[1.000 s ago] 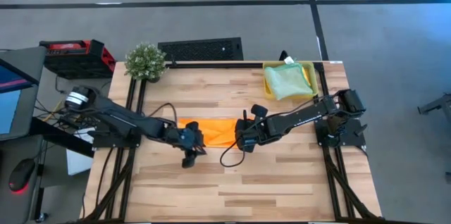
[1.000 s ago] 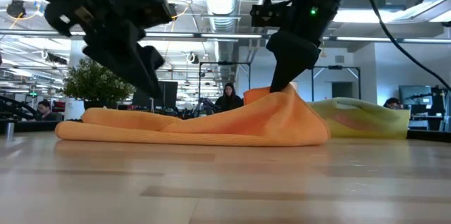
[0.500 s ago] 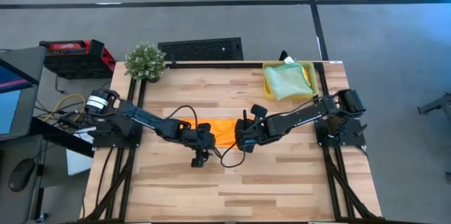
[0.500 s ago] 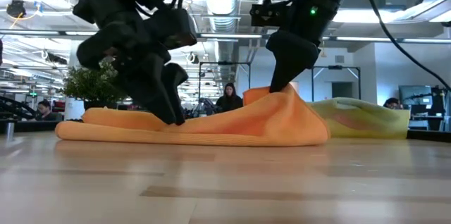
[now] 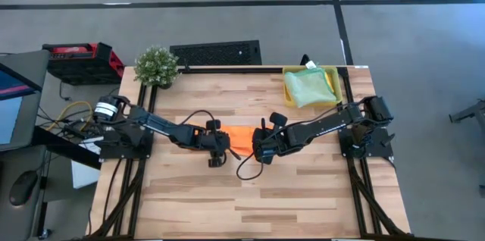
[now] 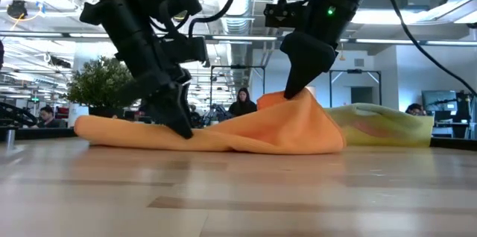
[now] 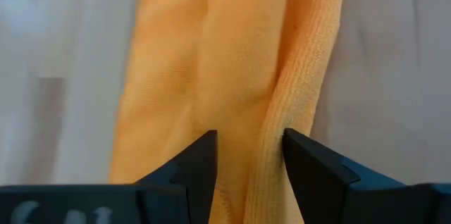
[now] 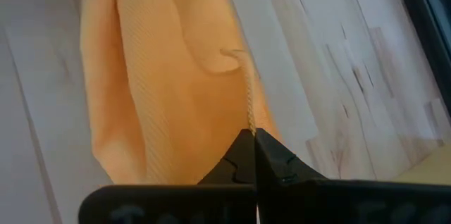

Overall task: Fold microfiber towels
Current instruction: Fold the orange towel

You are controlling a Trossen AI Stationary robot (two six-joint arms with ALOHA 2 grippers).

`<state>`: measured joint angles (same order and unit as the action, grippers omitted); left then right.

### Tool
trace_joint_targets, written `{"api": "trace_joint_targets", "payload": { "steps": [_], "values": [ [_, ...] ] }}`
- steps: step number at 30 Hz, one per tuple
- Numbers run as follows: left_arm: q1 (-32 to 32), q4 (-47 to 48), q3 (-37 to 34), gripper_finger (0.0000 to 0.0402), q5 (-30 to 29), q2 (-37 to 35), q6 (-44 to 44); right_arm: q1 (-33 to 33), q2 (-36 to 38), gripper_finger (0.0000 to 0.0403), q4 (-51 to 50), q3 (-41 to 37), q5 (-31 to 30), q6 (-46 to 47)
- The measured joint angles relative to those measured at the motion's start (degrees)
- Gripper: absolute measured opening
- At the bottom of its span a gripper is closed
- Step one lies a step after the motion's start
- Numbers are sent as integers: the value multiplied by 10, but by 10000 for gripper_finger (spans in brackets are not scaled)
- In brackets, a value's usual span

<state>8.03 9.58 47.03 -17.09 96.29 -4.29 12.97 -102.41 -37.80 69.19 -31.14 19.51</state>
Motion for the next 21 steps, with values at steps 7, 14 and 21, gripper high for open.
{"api": "trace_joint_targets", "payload": {
  "steps": [7,14,21],
  "values": [
    [-14,-1,0,154,-14,-1,8,0,0,6,2,0,0,1],
    [-9,7,0,154,52,-1,12,-18,0,6,2,0,-36,46],
    [2,49,0,154,62,-1,10,-58,0,6,3,0,-37,72]
  ]
}}
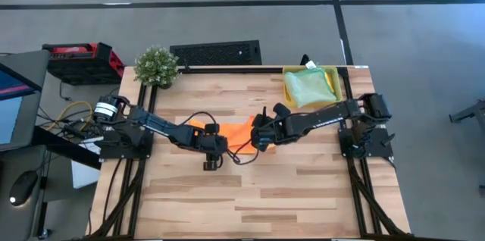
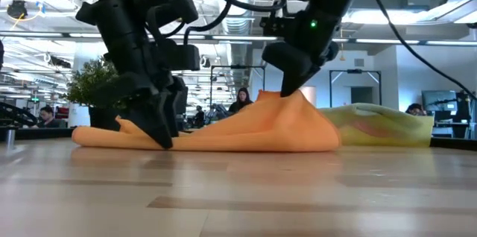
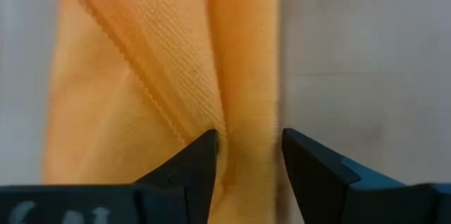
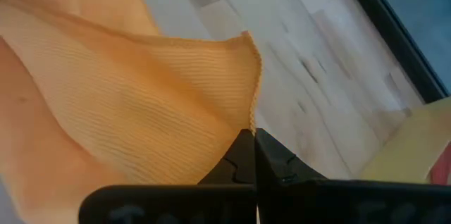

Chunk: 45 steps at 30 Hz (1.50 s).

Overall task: Fold microfiber towels
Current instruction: Fold the orange towel

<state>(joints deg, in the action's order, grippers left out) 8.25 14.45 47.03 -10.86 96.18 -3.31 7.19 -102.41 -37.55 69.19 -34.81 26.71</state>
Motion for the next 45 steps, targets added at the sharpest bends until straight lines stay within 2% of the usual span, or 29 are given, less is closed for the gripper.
{"api": "trace_joint_targets", "payload": {
  "steps": [7,12,15,20,24,31,36,39,45],
  "values": [
    [-4,5,6,154,-24,0,9,-6,0,6,5,0,2,-17],
    [-15,21,20,154,-81,0,32,-5,0,6,5,0,2,-17],
    [-28,27,35,154,-95,0,44,-5,0,6,5,0,2,-18],
    [-41,106,79,154,-63,0,42,-5,0,6,5,0,4,-32],
    [-41,183,125,154,-61,0,25,-5,0,6,4,0,4,-34],
    [-64,183,119,154,-59,7,10,-4,0,6,4,0,5,-34],
    [-93,172,104,154,-1,16,3,-4,0,6,4,0,5,-34],
    [-99,144,93,154,14,31,9,-4,0,6,4,0,5,-34],
    [-97,140,91,152,-41,44,28,-2,0,6,7,0,5,-33]
  ]
}}
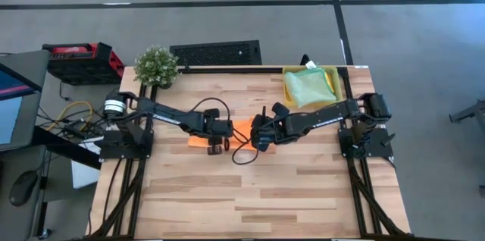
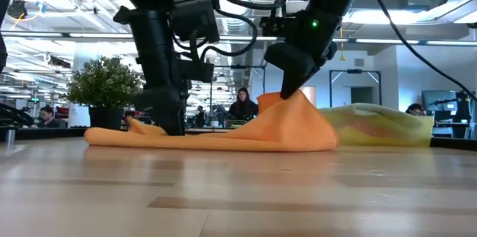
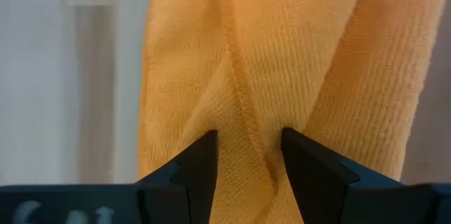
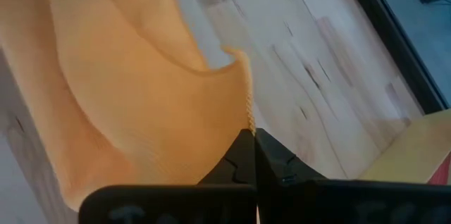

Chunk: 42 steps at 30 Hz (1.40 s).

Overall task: Fold microfiber towels
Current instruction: Fold the orange towel

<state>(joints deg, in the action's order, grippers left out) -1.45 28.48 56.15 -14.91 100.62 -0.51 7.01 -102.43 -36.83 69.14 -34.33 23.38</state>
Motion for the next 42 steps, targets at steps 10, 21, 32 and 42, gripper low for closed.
{"api": "trace_joint_targets", "payload": {
  "steps": [10,21,32,42],
  "values": [
    [-1,-50,2,118,-96,-5,32,9,0,6,0,0,1,0],
    [-48,-105,2,100,-101,-5,66,8,0,6,0,0,-1,17],
    [-42,-100,2,99,-98,-5,44,-39,0,51,-16,0,45,47],
    [-30,-57,2,99,-89,-65,35,-86,0,159,-17,2,46,35]
  ]
}}
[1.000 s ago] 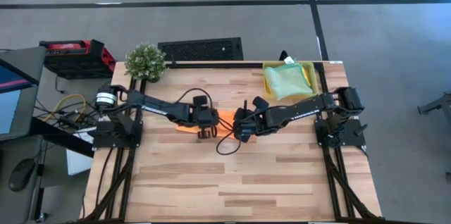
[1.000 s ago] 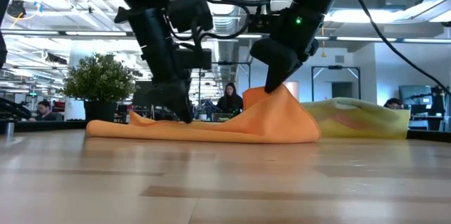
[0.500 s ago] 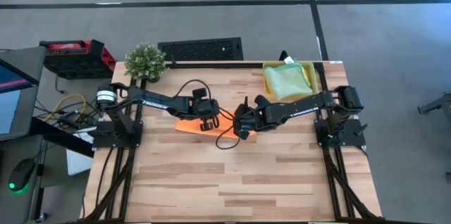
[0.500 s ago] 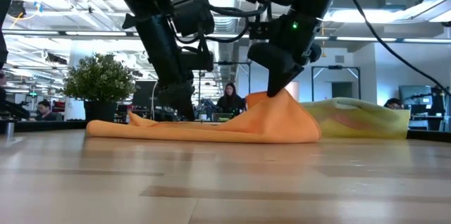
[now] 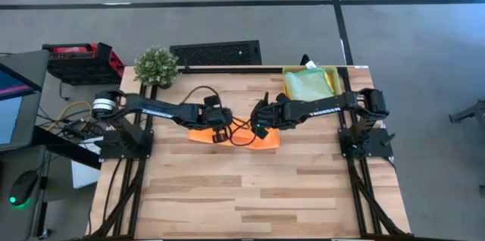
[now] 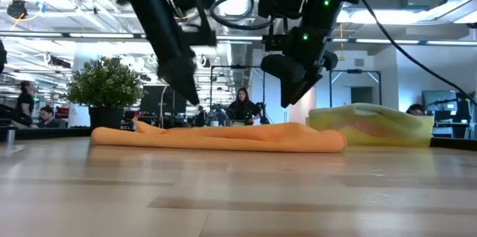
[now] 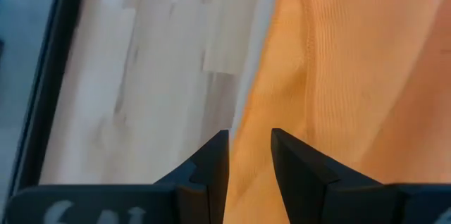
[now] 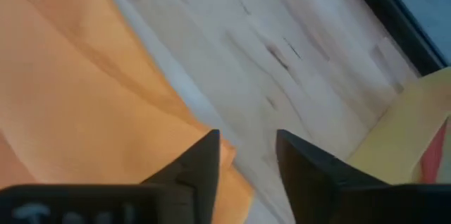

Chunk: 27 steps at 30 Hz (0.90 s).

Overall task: Fold microfiber towels
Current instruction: Fold the orange towel

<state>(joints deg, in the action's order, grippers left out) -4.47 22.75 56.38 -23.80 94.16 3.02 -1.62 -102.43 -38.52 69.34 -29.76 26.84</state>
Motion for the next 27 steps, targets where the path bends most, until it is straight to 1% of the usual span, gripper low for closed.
{"api": "trace_joint_targets", "payload": {
  "steps": [3,5,7,10,12,17,20,24,27],
  "values": [
    [-3,52,0,99,41,-51,-23,-10,0,189,-17,13,28,-3],
    [-3,104,1,99,81,-82,-37,-15,0,205,-31,29,65,-9],
    [2,157,-1,99,119,-104,-43,-14,0,216,-34,35,110,-35],
    [18,198,-21,99,150,-119,-43,-3,0,226,-30,42,165,-76],
    [33,209,-40,99,160,-121,-46,7,0,228,-30,46,180,-91],
    [65,203,-90,99,159,-121,-57,29,0,226,-30,46,179,-93],
    [75,200,-108,99,155,-121,-58,37,0,226,-30,46,179,-93],
    [78,196,-129,99,108,-121,-64,45,0,226,-28,46,179,-93],
    [77,192,-152,99,95,-116,-70,50,0,225,-28,46,179,-93]
  ]
}}
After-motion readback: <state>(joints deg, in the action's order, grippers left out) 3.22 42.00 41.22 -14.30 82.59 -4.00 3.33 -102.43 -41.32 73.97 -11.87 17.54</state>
